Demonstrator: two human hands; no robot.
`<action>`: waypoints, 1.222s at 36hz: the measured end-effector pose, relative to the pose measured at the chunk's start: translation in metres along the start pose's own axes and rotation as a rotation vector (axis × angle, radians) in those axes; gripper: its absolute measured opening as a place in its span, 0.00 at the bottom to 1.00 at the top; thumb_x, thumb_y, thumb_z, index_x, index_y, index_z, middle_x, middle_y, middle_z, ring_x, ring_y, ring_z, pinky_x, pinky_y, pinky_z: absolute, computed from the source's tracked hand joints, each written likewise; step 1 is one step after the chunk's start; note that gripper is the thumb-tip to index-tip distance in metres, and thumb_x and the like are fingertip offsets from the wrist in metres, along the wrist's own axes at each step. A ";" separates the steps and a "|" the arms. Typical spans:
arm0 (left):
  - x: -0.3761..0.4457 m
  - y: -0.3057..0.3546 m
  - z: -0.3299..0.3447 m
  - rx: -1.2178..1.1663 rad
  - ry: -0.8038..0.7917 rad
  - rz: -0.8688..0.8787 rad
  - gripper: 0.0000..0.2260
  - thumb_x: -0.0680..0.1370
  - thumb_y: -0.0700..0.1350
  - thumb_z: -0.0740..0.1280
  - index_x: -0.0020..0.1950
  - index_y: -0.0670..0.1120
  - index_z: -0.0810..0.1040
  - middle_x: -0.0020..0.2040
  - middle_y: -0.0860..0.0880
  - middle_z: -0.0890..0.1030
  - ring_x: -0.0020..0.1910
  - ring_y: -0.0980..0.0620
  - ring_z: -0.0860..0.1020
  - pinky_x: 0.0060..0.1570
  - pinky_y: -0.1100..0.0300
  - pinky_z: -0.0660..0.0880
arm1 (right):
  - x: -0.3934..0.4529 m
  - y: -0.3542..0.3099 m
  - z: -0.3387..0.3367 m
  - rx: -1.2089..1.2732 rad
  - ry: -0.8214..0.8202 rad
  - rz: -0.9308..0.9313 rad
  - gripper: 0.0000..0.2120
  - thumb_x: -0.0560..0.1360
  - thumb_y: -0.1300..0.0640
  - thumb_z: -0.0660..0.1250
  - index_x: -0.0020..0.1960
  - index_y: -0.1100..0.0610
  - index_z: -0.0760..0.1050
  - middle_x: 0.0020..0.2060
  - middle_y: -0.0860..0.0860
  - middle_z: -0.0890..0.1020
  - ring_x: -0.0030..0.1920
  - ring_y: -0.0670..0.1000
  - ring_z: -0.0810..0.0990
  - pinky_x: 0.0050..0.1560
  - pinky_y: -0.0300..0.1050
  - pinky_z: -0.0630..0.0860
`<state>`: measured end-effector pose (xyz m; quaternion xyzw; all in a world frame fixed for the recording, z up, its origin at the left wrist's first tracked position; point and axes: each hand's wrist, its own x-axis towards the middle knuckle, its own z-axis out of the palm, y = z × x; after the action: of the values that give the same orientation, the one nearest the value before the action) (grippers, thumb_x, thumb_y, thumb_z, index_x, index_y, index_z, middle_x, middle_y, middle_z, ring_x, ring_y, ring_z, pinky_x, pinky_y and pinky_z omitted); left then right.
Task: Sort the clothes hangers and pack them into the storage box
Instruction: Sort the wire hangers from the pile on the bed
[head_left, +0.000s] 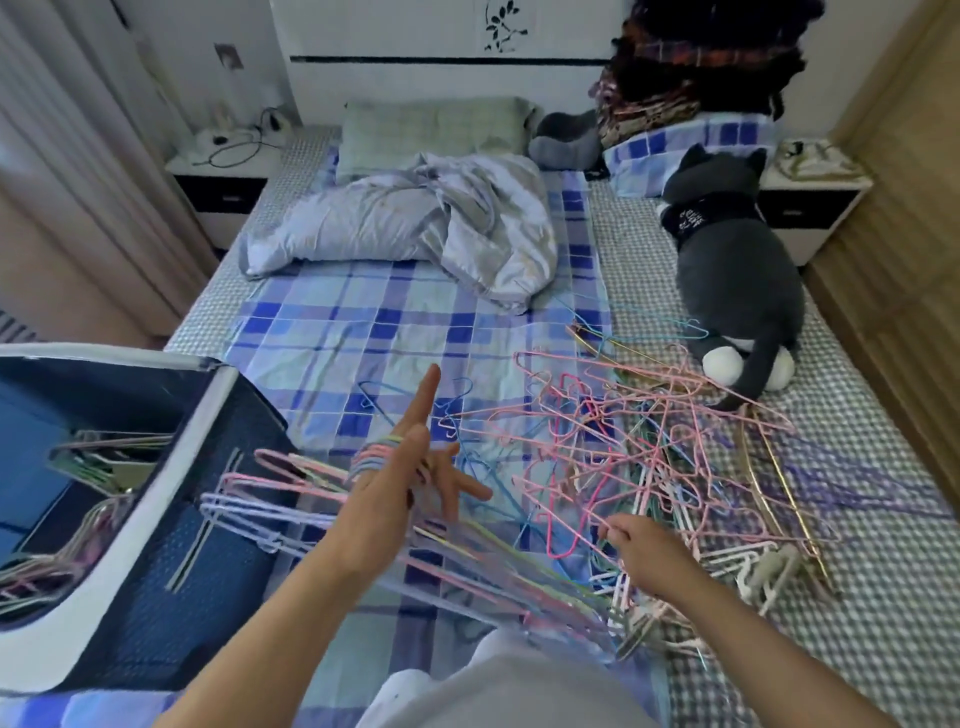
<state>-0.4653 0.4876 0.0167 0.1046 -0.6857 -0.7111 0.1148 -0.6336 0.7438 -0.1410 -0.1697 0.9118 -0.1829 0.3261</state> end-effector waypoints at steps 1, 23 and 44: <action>0.001 -0.006 -0.004 -0.022 0.021 -0.007 0.21 0.87 0.48 0.48 0.79 0.63 0.61 0.28 0.40 0.78 0.48 0.34 0.84 0.75 0.44 0.62 | 0.002 -0.001 0.004 -0.029 0.001 0.013 0.13 0.83 0.54 0.56 0.51 0.56 0.78 0.41 0.57 0.81 0.43 0.59 0.79 0.39 0.47 0.68; -0.031 -0.035 -0.030 -0.124 0.227 -0.041 0.24 0.79 0.46 0.53 0.69 0.61 0.77 0.62 0.39 0.83 0.53 0.40 0.83 0.56 0.58 0.77 | -0.019 0.023 0.025 0.091 0.180 0.019 0.16 0.85 0.57 0.56 0.65 0.52 0.78 0.53 0.54 0.84 0.49 0.57 0.81 0.45 0.47 0.74; -0.024 -0.051 -0.029 -0.048 0.225 -0.161 0.27 0.79 0.62 0.58 0.76 0.54 0.68 0.50 0.37 0.86 0.47 0.38 0.84 0.56 0.46 0.77 | 0.006 -0.077 -0.036 -0.820 0.069 -0.268 0.20 0.75 0.69 0.62 0.65 0.57 0.73 0.45 0.55 0.79 0.52 0.60 0.81 0.40 0.50 0.70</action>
<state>-0.4340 0.4690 -0.0360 0.2354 -0.6408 -0.7179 0.1360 -0.6470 0.6824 -0.0836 -0.3960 0.8893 0.1482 0.1744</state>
